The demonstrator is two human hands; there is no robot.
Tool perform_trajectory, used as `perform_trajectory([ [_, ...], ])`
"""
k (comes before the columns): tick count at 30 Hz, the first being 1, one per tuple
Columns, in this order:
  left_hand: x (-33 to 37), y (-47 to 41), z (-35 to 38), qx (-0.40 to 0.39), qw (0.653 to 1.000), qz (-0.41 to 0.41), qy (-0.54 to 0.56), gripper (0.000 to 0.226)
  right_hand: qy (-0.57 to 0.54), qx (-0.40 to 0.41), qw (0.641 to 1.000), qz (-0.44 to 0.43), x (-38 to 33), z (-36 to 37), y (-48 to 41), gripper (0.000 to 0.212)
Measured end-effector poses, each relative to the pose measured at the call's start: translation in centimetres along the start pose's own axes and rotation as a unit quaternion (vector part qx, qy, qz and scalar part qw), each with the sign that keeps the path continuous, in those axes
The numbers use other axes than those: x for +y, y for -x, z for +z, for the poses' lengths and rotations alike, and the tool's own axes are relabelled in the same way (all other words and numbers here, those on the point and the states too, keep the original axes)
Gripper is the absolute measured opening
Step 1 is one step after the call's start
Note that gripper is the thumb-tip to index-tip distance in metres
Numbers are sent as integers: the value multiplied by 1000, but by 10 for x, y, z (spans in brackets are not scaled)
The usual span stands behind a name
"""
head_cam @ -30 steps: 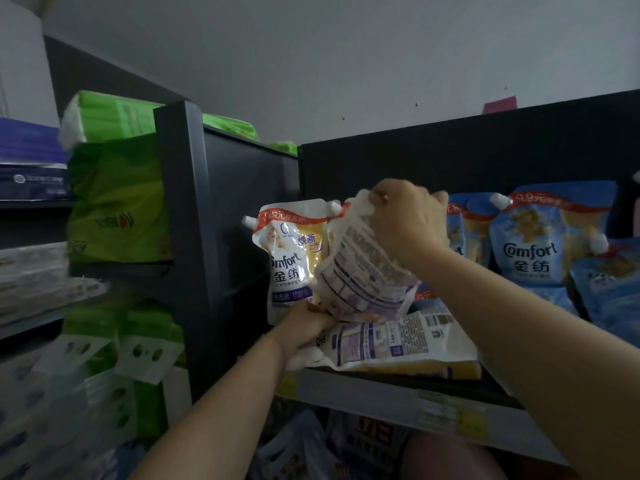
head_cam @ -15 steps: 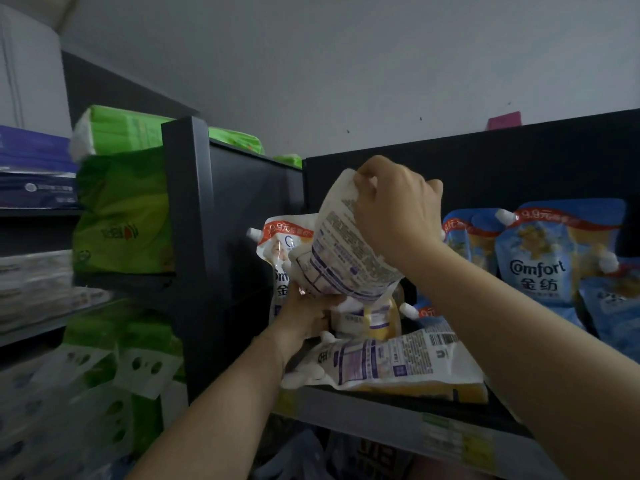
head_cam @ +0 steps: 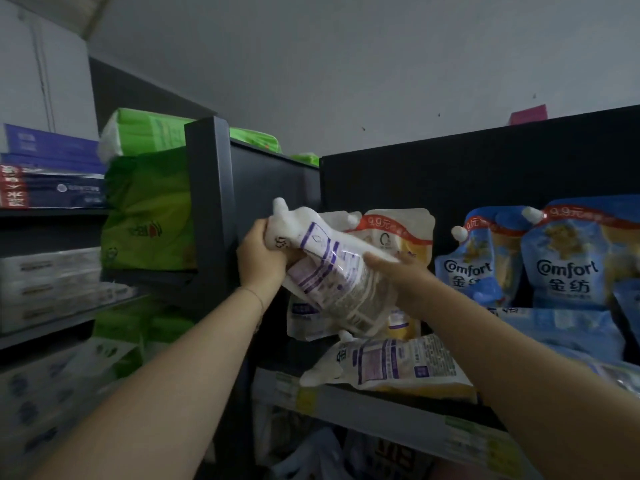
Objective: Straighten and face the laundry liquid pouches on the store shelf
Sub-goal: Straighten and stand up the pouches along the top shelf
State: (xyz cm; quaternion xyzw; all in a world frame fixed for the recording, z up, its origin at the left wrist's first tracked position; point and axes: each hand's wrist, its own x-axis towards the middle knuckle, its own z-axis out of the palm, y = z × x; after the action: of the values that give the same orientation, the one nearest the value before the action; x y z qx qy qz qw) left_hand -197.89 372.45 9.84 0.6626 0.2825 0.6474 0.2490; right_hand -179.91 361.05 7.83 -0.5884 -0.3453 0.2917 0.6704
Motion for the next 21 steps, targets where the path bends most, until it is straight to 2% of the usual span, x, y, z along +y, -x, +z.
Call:
perform_trajectory([
  [2, -2, 3, 3, -14, 999, 19, -30, 16, 87, -22, 996, 28, 9, 4, -6, 52],
  [4, -4, 5, 5, -28, 997, 39, -63, 16, 214, -57, 975, 10, 13, 11, -7, 36],
  [8, -1, -2, 4, -47, 988, 81, -126, 22, 400, -125, 904, -85, 8, 21, 5, 33],
  [11, 2, -6, 4, -54, 978, 117, -161, 34, 394, -156, 899, -108, 7, 29, 9, 46],
  [14, 4, -1, 7, 0, 967, 117, -228, 49, 375, -159, 908, -96, 11, 47, 3, 56],
  [16, 7, 7, 11, 25, 961, 100, -257, 57, 377, -142, 911, -93, 14, 58, -1, 72],
  [17, 7, 10, 13, 31, 959, 92, -266, 61, 391, -141, 905, -94, 15, 61, -2, 73],
  [19, 5, 17, 14, 27, 950, 105, -294, 67, 437, -156, 880, -106, 16, 62, -1, 60],
  [21, 1, 22, 15, 5, 926, 165, -340, 68, 478, -170, 853, -121, 15, 58, 3, 56],
])
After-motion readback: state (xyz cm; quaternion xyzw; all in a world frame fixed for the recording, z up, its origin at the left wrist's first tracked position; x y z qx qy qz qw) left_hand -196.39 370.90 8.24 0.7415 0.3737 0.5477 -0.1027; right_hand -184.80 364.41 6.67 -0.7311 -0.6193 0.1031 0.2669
